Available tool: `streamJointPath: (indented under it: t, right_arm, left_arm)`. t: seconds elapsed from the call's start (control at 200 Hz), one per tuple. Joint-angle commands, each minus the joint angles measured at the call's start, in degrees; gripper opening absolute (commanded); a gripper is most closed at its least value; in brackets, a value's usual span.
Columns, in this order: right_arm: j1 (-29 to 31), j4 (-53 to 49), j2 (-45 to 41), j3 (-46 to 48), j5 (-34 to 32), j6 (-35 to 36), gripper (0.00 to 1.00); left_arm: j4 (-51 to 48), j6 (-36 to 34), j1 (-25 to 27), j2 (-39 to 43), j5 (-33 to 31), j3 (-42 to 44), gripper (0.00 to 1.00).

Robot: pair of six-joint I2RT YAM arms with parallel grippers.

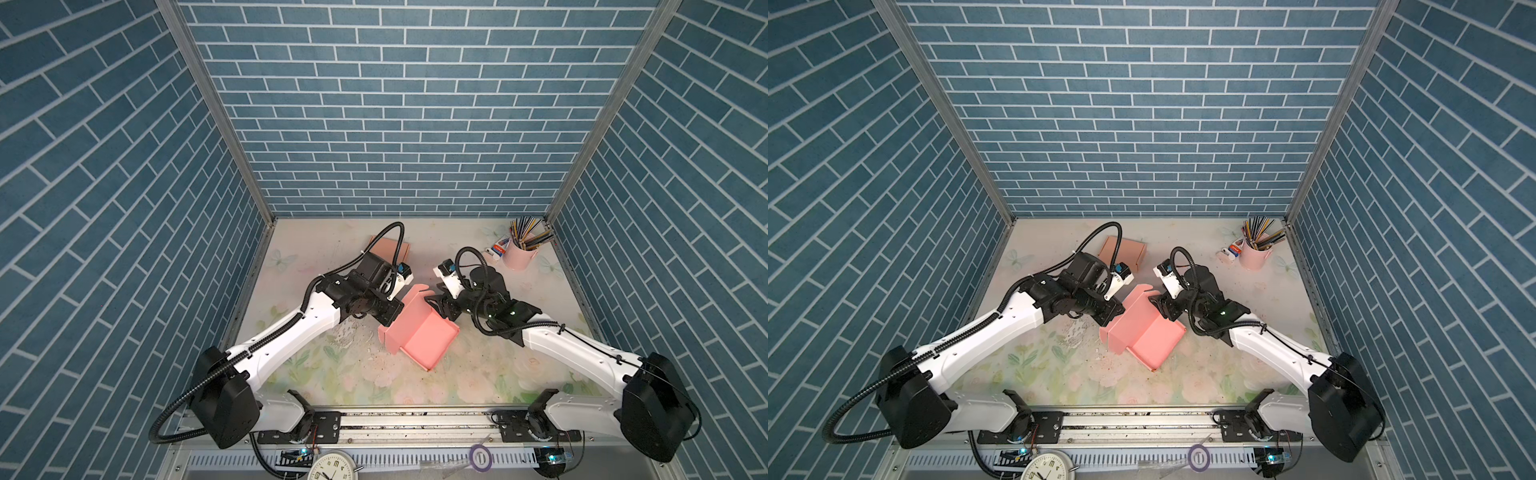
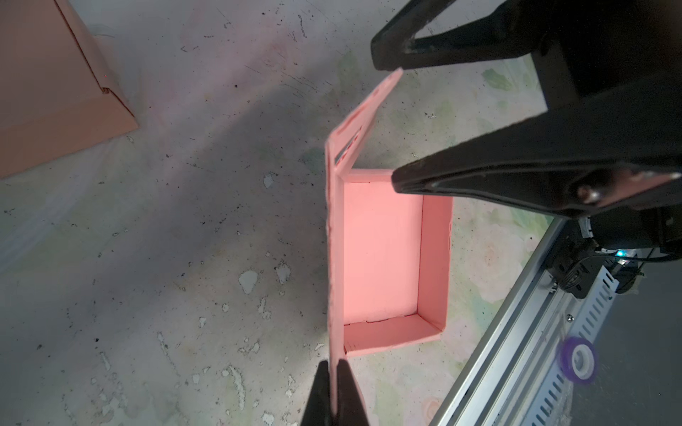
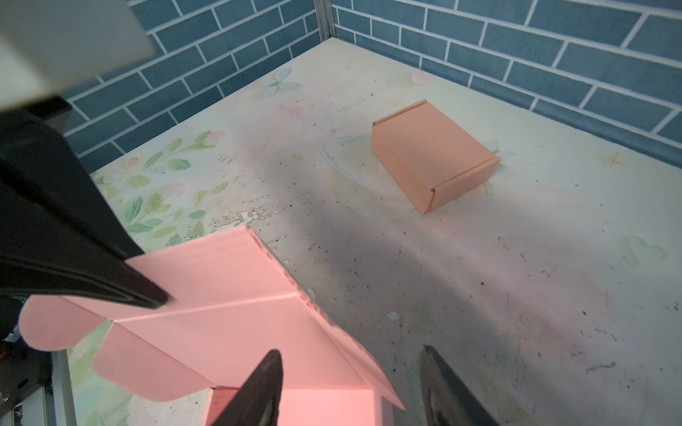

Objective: Fold the paper box

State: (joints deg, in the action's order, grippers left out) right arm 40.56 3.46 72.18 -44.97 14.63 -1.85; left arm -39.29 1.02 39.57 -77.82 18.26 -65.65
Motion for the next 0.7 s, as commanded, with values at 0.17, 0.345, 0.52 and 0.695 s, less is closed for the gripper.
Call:
streamJointPath:
  t: [0.17, 0.345, 0.52, 0.695]
  right_arm:
    - [-0.2, 0.1, 4.3, -3.0, 6.4, 4.2, 0.49]
    - [-0.2, -2.1, 4.9, -4.1, 6.9, 4.6, 0.34]
    - [-0.2, -2.3, 4.8, -3.9, 9.1, 5.8, 0.22]
    - [-0.2, -3.7, 5.1, -4.0, 7.9, 6.3, 0.12]
  left_arm:
    - [-1.3, -2.1, 0.1, -0.2, -0.2, -2.0, 0.00]
    - [-1.0, -2.1, 0.2, -0.6, -0.8, -2.2, 0.00]
    - [-1.3, -2.5, 0.1, -1.1, -2.6, -2.8, 0.00]
    - [-1.1, -2.5, 0.1, -1.4, -3.2, -3.0, 0.04]
